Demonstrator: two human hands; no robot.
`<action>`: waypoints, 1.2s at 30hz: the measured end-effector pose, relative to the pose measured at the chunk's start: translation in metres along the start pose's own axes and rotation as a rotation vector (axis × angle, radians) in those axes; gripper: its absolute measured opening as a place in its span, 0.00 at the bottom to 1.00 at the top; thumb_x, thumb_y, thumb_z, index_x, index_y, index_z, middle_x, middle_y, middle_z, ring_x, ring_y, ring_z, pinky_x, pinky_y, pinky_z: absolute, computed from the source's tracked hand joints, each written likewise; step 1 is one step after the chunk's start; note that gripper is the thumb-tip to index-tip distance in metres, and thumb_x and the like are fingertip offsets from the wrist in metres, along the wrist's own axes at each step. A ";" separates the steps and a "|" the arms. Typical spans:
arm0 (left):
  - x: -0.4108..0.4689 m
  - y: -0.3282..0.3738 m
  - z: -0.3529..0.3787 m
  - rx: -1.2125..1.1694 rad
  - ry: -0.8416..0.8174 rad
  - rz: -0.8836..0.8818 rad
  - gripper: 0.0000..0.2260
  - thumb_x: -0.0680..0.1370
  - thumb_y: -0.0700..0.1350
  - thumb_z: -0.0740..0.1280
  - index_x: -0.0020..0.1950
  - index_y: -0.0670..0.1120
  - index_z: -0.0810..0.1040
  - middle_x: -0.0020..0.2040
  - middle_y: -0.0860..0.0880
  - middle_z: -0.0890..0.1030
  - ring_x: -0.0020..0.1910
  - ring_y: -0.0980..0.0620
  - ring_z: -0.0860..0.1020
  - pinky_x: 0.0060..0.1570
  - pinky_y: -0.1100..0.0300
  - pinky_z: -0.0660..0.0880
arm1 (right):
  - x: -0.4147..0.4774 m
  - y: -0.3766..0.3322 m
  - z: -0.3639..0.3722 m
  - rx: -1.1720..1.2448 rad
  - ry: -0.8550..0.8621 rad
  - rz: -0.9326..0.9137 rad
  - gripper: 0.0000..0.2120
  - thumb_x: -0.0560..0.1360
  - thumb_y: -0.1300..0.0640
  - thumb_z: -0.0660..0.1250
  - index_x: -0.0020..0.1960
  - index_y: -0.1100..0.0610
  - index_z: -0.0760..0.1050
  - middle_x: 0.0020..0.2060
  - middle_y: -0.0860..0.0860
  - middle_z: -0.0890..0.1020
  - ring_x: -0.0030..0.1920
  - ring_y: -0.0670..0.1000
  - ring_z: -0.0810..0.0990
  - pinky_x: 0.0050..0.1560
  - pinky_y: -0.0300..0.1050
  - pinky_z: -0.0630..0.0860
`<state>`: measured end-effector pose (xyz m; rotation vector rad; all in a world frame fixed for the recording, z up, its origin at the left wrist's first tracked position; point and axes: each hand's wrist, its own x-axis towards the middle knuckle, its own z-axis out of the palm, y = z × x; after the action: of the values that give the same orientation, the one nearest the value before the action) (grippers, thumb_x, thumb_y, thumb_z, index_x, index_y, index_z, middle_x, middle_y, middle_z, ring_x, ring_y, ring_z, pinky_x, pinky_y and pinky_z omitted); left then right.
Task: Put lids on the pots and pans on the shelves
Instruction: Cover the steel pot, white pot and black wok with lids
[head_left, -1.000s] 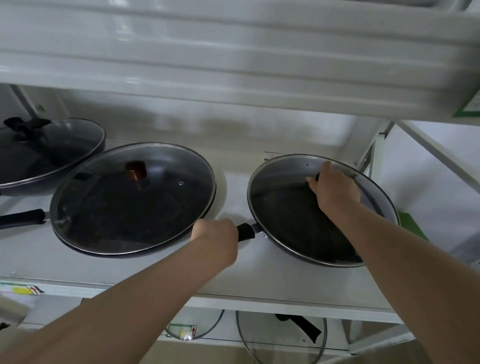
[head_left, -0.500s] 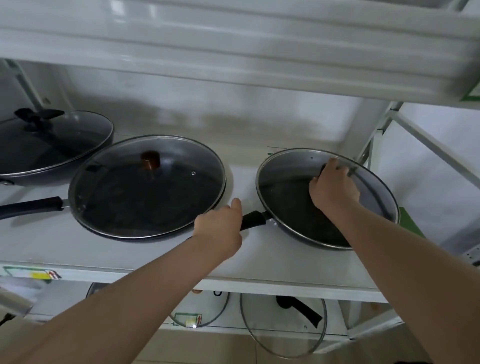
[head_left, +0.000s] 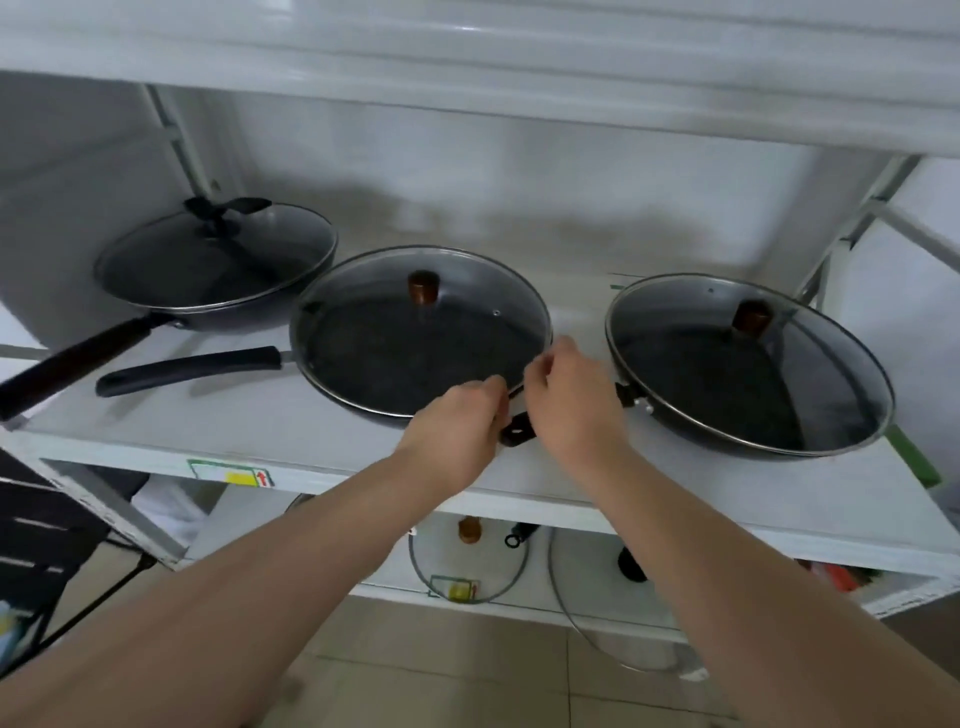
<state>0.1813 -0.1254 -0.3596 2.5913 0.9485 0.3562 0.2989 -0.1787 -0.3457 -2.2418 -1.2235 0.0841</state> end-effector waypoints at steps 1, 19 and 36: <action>-0.012 -0.011 -0.002 0.028 -0.003 0.004 0.03 0.78 0.38 0.62 0.50 0.45 0.73 0.46 0.46 0.79 0.44 0.43 0.79 0.43 0.46 0.78 | -0.012 -0.006 0.004 0.000 -0.024 -0.006 0.09 0.81 0.51 0.56 0.47 0.54 0.69 0.34 0.50 0.77 0.32 0.49 0.78 0.29 0.41 0.73; -0.116 -0.199 0.087 0.266 -0.372 -0.234 0.12 0.78 0.43 0.59 0.54 0.45 0.80 0.53 0.46 0.82 0.51 0.43 0.80 0.51 0.53 0.78 | -0.146 -0.028 0.228 -0.237 -0.256 -0.063 0.20 0.80 0.48 0.51 0.46 0.56 0.78 0.42 0.54 0.83 0.41 0.57 0.78 0.35 0.43 0.67; -0.076 -0.447 0.253 0.279 -0.174 -0.381 0.13 0.77 0.49 0.62 0.61 0.49 0.74 0.57 0.47 0.79 0.55 0.45 0.78 0.54 0.50 0.77 | -0.050 0.100 0.454 -0.365 0.112 -0.104 0.13 0.78 0.50 0.56 0.42 0.59 0.70 0.37 0.55 0.79 0.38 0.58 0.77 0.36 0.46 0.68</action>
<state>-0.0413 0.0803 -0.7809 2.5430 1.4774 -0.1089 0.2007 -0.0522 -0.7844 -2.4424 -1.3803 -0.3254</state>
